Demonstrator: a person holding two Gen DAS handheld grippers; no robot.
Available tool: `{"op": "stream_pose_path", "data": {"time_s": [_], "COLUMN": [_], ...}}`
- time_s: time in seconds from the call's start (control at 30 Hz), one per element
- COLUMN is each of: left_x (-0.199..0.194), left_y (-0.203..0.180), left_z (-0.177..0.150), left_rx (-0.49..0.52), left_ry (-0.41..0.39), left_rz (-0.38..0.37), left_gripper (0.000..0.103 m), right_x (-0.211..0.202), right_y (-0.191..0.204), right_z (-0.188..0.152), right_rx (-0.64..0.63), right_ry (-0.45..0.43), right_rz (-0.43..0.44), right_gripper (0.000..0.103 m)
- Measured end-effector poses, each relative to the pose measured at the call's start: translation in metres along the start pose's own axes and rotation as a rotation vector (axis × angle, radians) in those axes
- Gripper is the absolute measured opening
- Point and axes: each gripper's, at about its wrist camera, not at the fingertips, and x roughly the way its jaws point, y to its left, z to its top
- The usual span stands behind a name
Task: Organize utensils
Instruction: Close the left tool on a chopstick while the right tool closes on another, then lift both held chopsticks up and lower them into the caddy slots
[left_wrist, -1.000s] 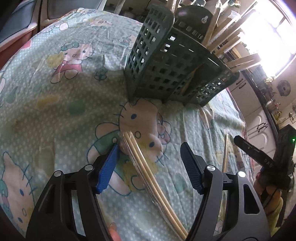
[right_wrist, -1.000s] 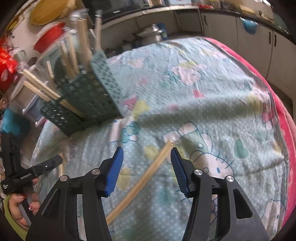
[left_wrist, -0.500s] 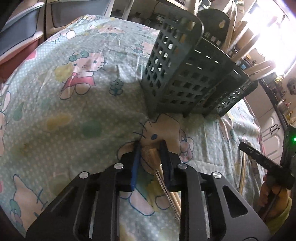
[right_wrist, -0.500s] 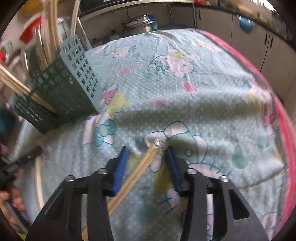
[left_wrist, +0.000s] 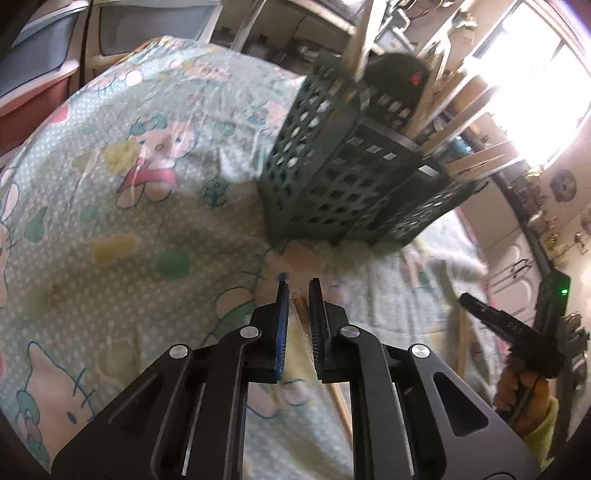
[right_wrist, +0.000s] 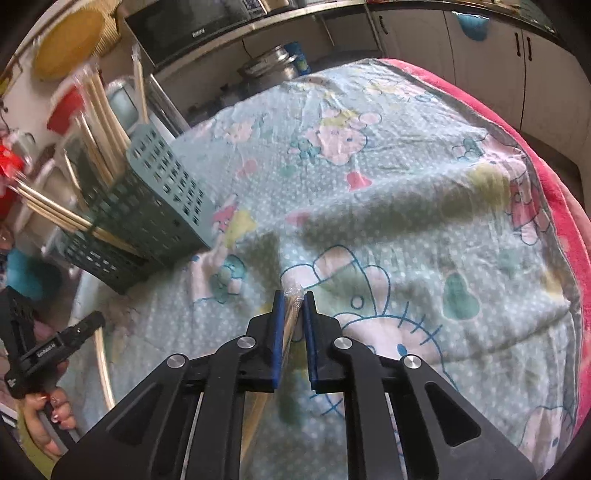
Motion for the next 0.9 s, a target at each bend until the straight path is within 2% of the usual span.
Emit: {"op": "stream_pose_path", "data": {"time_s": [0.17, 0.43, 0.63, 0.9], "left_x": [-0.024, -0.064, -0.090, -0.118], "left_y": [-0.018, -0.052, -0.075, -0.092], "left_z": [0.009, 0.029, 0.044, 0.060], "left_rx": [0.032, 0.099, 0.157, 0.205], "left_ry": [-0.063, -0.167, -0.236, -0.323], "left_rz": [-0.062, -0.134, -0.166, -0.192], "left_gripper": [0.006, 0.005, 0.004, 0.004], "right_x": [-0.027, -0.080, -0.118, -0.143], "right_y": [0.012, 0.059, 0.089, 0.108], "right_z": [0.008, 0.021, 0.030, 0.043], "right_rx": [-0.018, -0.130, -0.208, -0.242], "right_ry": [-0.067, -0.199, -0.301, -0.414], "right_rz": [0.058, 0.162, 0.221, 0.265], "right_gripper": [0.008, 0.006, 0.006, 0.006]}}
